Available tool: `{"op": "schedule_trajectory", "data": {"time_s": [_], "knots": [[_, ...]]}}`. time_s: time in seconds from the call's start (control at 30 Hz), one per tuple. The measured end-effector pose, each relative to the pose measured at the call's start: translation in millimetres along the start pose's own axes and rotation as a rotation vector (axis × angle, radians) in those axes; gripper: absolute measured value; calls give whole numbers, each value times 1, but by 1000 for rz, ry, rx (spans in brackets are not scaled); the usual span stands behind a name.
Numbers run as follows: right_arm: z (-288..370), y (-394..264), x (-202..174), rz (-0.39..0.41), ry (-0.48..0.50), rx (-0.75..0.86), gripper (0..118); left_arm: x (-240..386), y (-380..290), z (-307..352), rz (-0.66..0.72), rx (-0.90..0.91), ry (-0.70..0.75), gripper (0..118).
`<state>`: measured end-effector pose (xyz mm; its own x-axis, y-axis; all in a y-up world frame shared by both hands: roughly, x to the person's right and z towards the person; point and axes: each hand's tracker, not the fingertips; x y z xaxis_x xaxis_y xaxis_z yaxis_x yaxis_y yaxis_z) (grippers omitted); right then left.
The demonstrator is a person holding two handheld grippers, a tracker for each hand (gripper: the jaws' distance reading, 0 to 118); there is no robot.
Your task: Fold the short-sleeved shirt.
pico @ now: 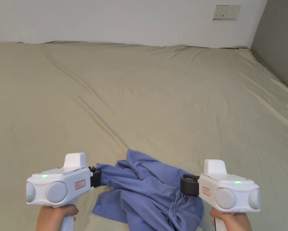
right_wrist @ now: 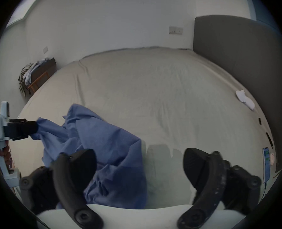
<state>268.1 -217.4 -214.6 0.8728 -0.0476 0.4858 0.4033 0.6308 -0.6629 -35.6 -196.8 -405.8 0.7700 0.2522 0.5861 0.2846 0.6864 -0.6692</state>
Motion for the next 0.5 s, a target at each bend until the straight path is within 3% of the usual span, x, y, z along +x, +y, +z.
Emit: {"op": "schedule_trajectory", "data": {"time_s": [0.13, 0.2, 0.33, 0.5], "knots": [[-24, -5, -6, 19, 47, -132, 25, -2, -3, 3, 19, 0, -6, 1], [-19, -13, -9, 17, 60, -126, 11, -4, -5, 6, 29, -1, -7, 1], [-1, -20, 1, 28, 75, -54, 6, -6, -6, 9, 31, 0, -3, 1], [50, 2, 20, 56, 63, 150, 6, -6, 8, 33, 87, 96, -25, 1]]}}
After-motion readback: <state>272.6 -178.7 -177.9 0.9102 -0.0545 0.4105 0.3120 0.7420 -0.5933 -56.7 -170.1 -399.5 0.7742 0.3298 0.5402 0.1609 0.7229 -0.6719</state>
